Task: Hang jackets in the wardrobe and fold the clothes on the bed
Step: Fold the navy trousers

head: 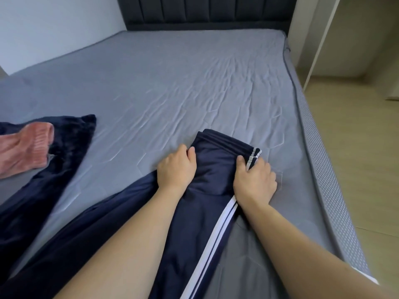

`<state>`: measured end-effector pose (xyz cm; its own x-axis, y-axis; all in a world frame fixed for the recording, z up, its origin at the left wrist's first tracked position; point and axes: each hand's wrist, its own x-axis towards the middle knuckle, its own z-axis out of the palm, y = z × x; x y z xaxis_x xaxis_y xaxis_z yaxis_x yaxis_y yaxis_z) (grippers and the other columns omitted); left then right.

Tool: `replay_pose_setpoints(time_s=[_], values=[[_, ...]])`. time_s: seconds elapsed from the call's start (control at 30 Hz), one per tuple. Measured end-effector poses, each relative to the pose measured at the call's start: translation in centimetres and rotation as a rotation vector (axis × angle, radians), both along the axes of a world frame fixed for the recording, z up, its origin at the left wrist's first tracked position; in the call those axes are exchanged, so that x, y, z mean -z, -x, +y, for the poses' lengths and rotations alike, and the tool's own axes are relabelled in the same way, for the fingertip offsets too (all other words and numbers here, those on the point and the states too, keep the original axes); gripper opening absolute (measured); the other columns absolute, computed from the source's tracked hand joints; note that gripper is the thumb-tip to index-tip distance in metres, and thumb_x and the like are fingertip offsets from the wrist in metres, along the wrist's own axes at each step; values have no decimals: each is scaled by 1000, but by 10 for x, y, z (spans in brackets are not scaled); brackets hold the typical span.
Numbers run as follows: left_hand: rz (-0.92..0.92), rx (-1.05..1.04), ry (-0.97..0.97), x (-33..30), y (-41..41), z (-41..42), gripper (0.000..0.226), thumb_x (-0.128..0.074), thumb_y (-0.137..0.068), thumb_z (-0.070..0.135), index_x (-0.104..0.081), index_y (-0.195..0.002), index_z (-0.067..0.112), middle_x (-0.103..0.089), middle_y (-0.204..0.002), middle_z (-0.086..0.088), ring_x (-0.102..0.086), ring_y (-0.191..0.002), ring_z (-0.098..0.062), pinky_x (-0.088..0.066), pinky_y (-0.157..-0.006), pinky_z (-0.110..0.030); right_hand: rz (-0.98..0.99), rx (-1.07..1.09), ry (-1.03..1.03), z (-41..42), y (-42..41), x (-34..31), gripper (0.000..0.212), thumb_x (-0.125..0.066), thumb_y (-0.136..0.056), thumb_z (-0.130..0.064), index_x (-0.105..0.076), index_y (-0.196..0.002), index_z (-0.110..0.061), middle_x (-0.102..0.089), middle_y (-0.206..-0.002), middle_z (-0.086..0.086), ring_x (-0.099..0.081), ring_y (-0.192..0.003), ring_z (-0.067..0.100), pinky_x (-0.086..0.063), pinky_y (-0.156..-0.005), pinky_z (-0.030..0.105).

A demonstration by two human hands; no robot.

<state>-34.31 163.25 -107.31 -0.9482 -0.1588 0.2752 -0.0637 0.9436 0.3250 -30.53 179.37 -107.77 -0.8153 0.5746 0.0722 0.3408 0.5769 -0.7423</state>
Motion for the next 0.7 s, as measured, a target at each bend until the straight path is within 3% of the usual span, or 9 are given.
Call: replay_pose_setpoints(time_s=[0.2, 0.3, 0.37, 0.47, 0.53, 0.6, 0.7], values=[[-142, 0, -55, -19, -5, 1, 32, -30, -102, 40, -46, -98, 12, -64, -107, -12, -52, -89, -31, -36, -74, -37, -45, -25, -13, 3, 4, 2, 45, -44, -97, -50, -53, -115, -10, -54, -126, 11, -43, -122, 35, -30, -99, 44], [-63, 152, 106, -35, -45, -7, 39, -37, -99, 44, -41, -127, 18, -46, -132, -8, -45, -116, -29, -35, -97, -43, -73, -18, -1, 5, 6, -1, 48, -43, -96, -52, -53, -117, -10, -54, -128, 12, -43, -123, 35, -30, -100, 45], [-92, 291, 192, -37, -90, -17, 54, -25, -95, 57, -30, -141, 29, -27, -147, -2, -27, -135, -25, -17, -116, -44, -112, -27, 45, 8, 8, -6, 51, -44, -95, -54, -53, -119, -11, -54, -129, 12, -43, -124, 35, -30, -102, 45], [-269, 309, 324, -30, -148, -49, 78, 7, -82, 72, -8, -152, 40, 4, -162, 2, 7, -148, -19, 14, -118, -49, -88, -9, 201, 12, 4, -15, 63, -54, -89, -54, -46, -136, -12, -46, -139, 13, -40, -130, 34, -29, -107, 44], [-339, 228, 338, -27, -165, -78, 84, 14, -77, 75, 2, -153, 42, 12, -163, 3, 14, -149, -17, 15, -118, -50, 37, 41, 225, 7, -13, -22, 77, -63, -87, -44, -30, -148, -11, -33, -145, 16, -35, -133, 36, -23, -111, 42], [-392, 156, 311, -30, -176, -103, 82, 10, -79, 78, 7, -153, 42, 14, -163, 4, 15, -149, -16, 12, -120, -48, 282, 27, 48, -7, -45, -29, 70, -63, -86, -28, -33, -146, -7, -36, -141, 18, -36, -128, 34, -23, -109, 41], [-449, 78, 321, -36, -198, -135, 72, -2, -88, 70, 8, -153, 41, 10, -164, 3, 8, -150, -20, -1, -122, -46, 629, -403, -277, -48, -113, -37, 44, -61, -81, -12, -57, -124, -4, -50, -125, 16, -46, -113, 31, -33, -99, 40]])
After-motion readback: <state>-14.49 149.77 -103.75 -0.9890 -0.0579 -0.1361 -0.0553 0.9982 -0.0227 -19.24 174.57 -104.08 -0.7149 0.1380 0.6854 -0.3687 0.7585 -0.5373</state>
